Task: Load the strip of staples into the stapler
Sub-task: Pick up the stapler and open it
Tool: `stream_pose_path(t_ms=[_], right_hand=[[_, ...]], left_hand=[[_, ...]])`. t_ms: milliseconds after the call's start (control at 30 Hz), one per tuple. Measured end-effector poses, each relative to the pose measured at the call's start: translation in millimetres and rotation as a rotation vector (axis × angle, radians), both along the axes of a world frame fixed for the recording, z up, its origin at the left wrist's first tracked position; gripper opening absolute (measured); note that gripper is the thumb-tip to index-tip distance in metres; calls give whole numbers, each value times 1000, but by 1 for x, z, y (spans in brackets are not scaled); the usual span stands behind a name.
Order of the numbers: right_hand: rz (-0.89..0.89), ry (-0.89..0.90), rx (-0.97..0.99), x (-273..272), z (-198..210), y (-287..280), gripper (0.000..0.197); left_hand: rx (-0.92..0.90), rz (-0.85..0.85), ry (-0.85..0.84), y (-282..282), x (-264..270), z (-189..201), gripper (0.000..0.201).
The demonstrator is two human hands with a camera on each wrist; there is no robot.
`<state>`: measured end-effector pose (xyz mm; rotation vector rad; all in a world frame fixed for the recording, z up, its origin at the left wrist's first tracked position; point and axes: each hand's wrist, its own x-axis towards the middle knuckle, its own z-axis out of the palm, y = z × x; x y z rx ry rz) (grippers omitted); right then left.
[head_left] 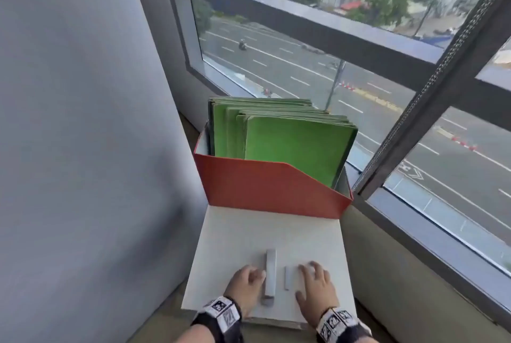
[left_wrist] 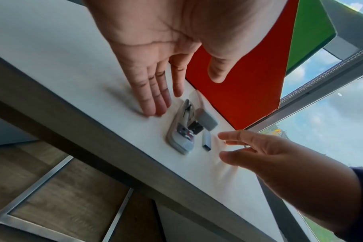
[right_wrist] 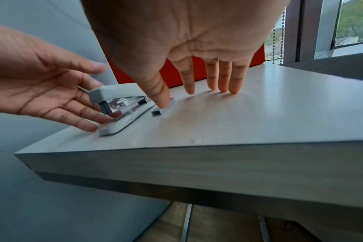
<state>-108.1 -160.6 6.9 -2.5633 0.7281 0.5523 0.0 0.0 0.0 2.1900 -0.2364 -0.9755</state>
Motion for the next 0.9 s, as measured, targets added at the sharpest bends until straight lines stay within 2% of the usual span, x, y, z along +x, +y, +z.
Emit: stream_pose_path(t_ms=[67, 100, 200, 233, 400, 633, 733, 900], right_hand=[[-19, -44, -2, 2, -1, 3, 58], [-28, -62, -3, 3, -1, 5, 57], [-24, -121, -11, 1, -12, 9, 55], [-27, -138, -17, 0, -16, 10, 55], [-26, -287, -53, -13, -42, 10, 54], [-38, -500, -83, -30, -67, 12, 50], [-50, -585, -86, -31, -74, 7, 40], [-28, -636, -104, -31, -74, 18, 36]], left_hand=[[-23, 52, 30, -3, -2, -8, 45], [-29, 48, 41, -4, -4, -6, 44], [-89, 53, -25, -7, -9, -11, 19], [-124, 62, -60, -7, -11, -15, 17], [-241, 95, -208, -4, -20, -40, 22], [-338, 49, -404, 5, -29, -58, 30], [-373, 57, -480, 8, -32, -65, 31], [-394, 52, -481, 6, -36, -64, 33]])
